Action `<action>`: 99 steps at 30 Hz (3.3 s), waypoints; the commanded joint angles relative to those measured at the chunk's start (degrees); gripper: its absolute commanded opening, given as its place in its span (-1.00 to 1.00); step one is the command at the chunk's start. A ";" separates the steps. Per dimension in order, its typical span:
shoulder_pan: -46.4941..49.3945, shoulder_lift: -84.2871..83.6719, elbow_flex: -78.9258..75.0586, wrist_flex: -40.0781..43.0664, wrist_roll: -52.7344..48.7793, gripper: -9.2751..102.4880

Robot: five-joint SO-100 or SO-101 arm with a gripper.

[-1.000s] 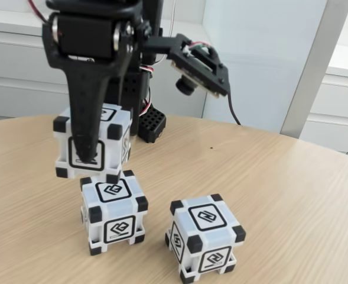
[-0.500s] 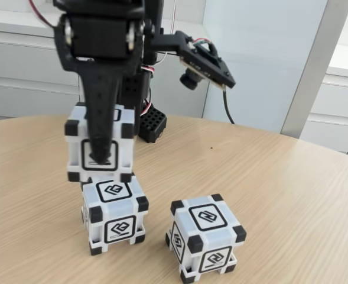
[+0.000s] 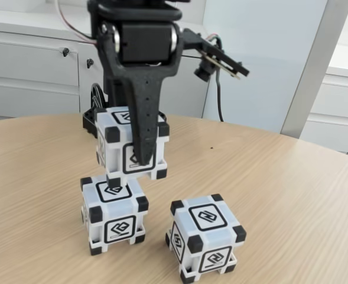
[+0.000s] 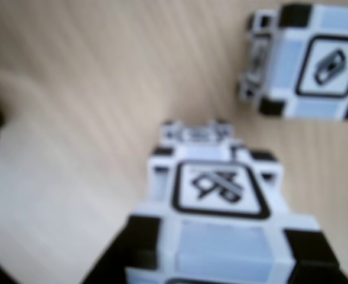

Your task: Stack cubes from left to right.

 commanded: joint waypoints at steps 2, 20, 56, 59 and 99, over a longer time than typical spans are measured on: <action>-0.18 -0.09 -0.44 -0.18 -3.87 -0.83; 2.29 -4.66 -0.44 -0.53 -0.26 -0.83; 4.22 -8.26 -5.80 -0.53 4.22 -0.83; 4.22 -8.35 -8.61 -0.53 4.22 -0.83; 4.31 -12.30 -8.79 -0.44 -2.02 0.00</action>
